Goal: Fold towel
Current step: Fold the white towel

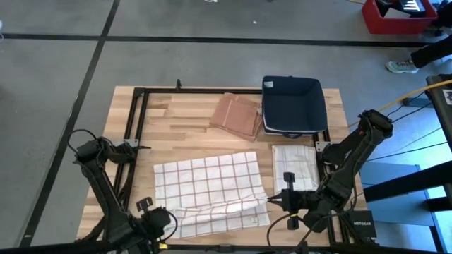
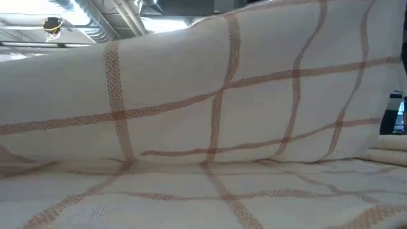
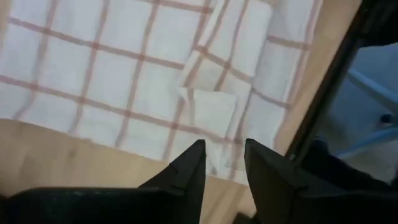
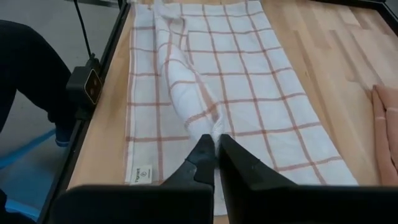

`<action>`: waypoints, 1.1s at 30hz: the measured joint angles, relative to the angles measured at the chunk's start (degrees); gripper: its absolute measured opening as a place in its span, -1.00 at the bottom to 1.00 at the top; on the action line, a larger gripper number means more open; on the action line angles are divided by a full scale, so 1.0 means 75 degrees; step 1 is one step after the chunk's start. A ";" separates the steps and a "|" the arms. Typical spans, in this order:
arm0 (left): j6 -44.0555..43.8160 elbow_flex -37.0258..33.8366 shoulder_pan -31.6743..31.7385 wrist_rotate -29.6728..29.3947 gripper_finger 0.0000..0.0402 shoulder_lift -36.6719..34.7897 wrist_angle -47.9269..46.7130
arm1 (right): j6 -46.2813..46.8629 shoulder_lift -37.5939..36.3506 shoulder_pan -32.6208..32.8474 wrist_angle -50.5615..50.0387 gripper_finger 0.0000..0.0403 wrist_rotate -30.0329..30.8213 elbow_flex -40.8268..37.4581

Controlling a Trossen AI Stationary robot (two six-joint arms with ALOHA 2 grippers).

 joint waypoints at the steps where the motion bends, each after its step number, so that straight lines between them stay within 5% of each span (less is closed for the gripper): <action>1: -0.0034 -0.0149 0.0001 -0.0010 -0.48 -0.0006 0.0302 | 0.0003 0.0031 0.0000 0.0006 -0.94 0.0004 0.0003; 11: -0.0195 -0.1465 0.0216 0.0020 -0.48 -0.0006 0.1870 | -0.0019 0.0341 -0.0111 -0.0002 -0.93 0.0209 0.0003; 17: 0.1129 -0.2066 0.0167 0.0065 -0.48 0.0023 0.3070 | -0.0061 0.0370 -0.0112 -0.0003 -0.93 0.0360 0.0003; 33: 0.1477 -0.2082 0.0165 0.0140 -0.48 0.0571 0.2473 | -0.0064 0.0372 -0.0099 0.0000 -0.93 0.0487 0.0003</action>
